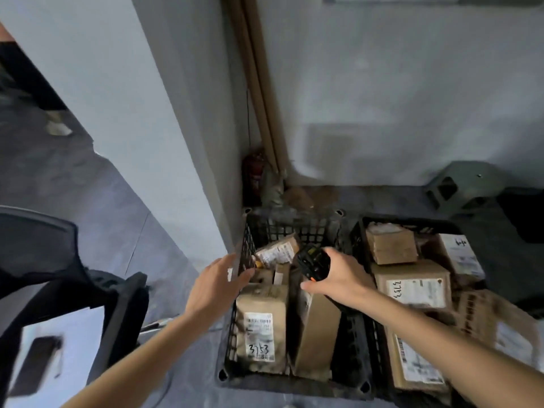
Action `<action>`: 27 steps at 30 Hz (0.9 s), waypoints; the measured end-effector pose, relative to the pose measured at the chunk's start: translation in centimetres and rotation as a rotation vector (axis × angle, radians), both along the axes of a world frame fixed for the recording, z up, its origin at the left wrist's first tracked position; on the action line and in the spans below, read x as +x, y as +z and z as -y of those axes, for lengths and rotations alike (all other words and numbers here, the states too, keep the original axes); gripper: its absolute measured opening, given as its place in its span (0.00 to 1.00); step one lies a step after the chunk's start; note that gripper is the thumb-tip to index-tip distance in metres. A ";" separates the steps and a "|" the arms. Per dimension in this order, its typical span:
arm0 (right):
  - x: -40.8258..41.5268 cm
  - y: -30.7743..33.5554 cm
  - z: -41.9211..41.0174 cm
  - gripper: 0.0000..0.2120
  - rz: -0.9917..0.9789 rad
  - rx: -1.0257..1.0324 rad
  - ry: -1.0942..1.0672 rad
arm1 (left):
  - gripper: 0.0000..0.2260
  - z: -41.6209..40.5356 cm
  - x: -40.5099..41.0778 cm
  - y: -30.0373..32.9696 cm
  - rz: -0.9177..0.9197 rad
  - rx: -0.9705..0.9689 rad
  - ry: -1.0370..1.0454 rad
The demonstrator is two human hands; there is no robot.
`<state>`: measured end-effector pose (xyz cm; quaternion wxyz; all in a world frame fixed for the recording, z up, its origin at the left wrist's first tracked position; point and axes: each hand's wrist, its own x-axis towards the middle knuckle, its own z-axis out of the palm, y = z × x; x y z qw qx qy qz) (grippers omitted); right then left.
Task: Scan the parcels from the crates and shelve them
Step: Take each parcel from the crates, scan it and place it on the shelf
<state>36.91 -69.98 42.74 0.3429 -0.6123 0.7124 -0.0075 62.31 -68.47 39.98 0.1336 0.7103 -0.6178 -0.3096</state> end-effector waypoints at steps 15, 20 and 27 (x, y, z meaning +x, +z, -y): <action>3.0 -15.0 -3.2 0.37 0.082 0.115 -0.039 | 0.21 -2.3 1.2 -12.9 0.073 0.081 -0.041; 3.5 -16.1 -3.6 0.39 0.174 0.106 -0.097 | 0.23 -2.5 0.8 -13.4 0.132 0.053 -0.047; 3.2 -17.3 -3.8 0.29 0.354 0.132 -0.198 | 0.19 -1.9 0.2 -14.2 -0.079 0.072 0.128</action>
